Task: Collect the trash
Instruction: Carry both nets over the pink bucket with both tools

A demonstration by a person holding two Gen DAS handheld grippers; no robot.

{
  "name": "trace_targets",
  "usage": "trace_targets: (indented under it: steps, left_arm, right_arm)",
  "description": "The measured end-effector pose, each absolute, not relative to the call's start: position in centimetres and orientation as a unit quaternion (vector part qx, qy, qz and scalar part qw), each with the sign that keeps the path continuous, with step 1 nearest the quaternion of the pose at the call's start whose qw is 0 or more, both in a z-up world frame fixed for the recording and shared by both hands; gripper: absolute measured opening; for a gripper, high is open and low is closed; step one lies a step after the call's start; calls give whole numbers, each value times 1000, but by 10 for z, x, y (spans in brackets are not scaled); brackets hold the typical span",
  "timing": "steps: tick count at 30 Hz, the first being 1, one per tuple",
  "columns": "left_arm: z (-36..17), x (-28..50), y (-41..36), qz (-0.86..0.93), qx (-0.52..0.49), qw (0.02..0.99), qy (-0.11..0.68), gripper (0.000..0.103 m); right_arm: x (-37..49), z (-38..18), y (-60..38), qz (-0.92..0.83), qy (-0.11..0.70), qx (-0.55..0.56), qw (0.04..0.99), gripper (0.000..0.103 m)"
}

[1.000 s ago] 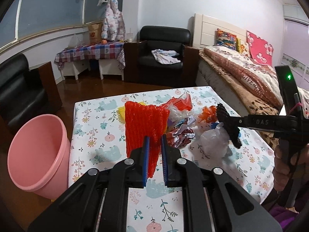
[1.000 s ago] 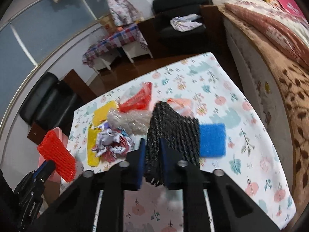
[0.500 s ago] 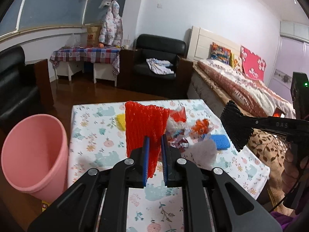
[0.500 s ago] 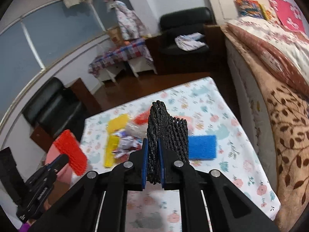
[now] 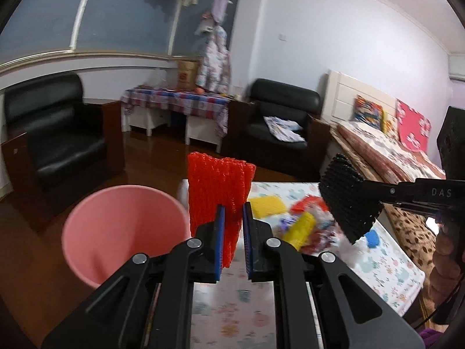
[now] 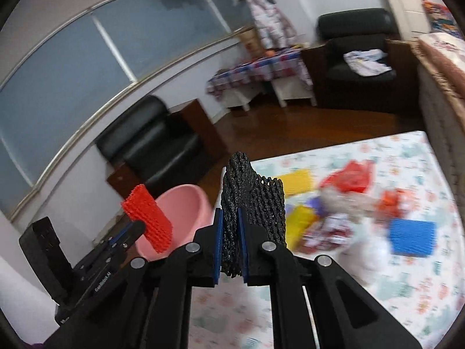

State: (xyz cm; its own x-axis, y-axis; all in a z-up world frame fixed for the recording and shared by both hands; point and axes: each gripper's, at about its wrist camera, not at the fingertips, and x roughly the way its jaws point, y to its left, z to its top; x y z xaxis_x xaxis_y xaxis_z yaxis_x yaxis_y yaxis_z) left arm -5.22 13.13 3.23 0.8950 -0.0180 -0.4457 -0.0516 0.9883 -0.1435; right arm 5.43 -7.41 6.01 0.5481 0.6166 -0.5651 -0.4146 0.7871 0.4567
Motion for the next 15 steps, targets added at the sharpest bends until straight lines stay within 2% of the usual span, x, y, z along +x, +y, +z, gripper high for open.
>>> trace_targets:
  steps: [8, 15]
  left_arm:
    - [34, -62, 180, 62, -86, 969, 225, 12]
    - [19, -48, 212, 86, -99, 958, 254, 12]
  right_arm:
    - [68, 59, 25, 369, 373, 106, 845, 10]
    - [87, 33, 88, 395, 402, 121, 817, 10]
